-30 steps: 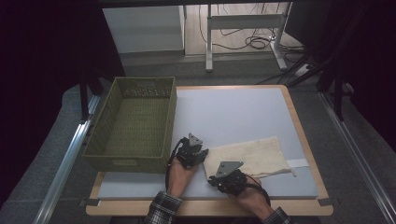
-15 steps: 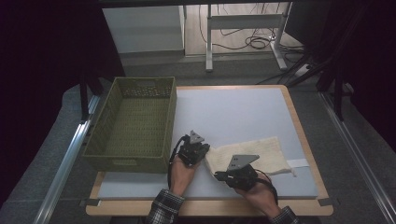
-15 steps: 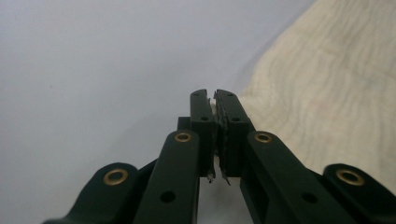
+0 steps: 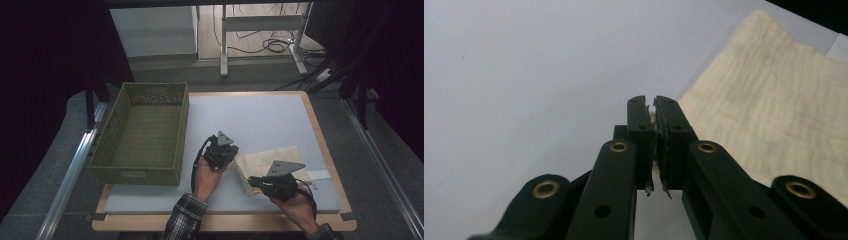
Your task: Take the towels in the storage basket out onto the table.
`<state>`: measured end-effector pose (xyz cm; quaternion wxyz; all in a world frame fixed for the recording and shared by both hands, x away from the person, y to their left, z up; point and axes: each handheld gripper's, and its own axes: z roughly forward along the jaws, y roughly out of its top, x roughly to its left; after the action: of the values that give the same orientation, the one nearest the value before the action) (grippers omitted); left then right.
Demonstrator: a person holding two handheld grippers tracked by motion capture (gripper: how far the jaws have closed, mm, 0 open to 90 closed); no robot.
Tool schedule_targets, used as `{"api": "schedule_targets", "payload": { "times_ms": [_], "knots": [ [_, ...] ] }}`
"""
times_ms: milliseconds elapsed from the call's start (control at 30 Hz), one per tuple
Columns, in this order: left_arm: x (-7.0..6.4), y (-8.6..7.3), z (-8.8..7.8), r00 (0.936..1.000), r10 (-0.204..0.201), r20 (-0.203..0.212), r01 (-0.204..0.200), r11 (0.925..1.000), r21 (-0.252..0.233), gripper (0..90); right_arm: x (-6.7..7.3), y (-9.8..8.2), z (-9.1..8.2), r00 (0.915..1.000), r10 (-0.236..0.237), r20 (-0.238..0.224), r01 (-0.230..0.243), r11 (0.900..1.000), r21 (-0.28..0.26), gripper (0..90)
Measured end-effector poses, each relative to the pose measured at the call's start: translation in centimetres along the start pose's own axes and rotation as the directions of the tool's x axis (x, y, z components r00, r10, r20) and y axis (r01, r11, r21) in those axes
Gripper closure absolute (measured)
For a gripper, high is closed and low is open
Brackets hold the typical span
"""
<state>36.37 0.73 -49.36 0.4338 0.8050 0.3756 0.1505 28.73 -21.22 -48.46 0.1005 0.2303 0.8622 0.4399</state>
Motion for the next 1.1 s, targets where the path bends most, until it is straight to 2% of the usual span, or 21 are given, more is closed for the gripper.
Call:
{"api": "schedule_targets", "payload": {
  "times_ms": [233,500,700,1100],
  "knots": [
    [-1.1,1.8,1.7,0.9987,0.031,0.039,-0.031,0.9994,-0.013,85.7,-0.9,-0.8,-1.6,0.9990,0.019,0.040,-0.019,1.000,-0.013,86.1],
    [-2.9,4.1,4.1,0.9952,0.076,0.060,-0.076,0.9970,-0.014,85.6,-2.2,-1.7,-3.5,0.9946,0.059,0.085,-0.057,0.998,-0.018,86.1],
    [-4.2,5.2,5.8,0.9922,0.099,0.075,-0.098,0.9950,-0.023,85.5,-3.6,-3.0,-5.1,0.9873,0.095,0.128,-0.093,0.995,-0.022,86.0],
    [-6.5,7.3,8.4,0.9839,0.159,0.082,-0.157,0.9873,-0.025,85.4,-5.7,-5.3,-7.2,0.9701,0.164,0.178,-0.162,0.986,-0.028,85.8]
  ]
}}
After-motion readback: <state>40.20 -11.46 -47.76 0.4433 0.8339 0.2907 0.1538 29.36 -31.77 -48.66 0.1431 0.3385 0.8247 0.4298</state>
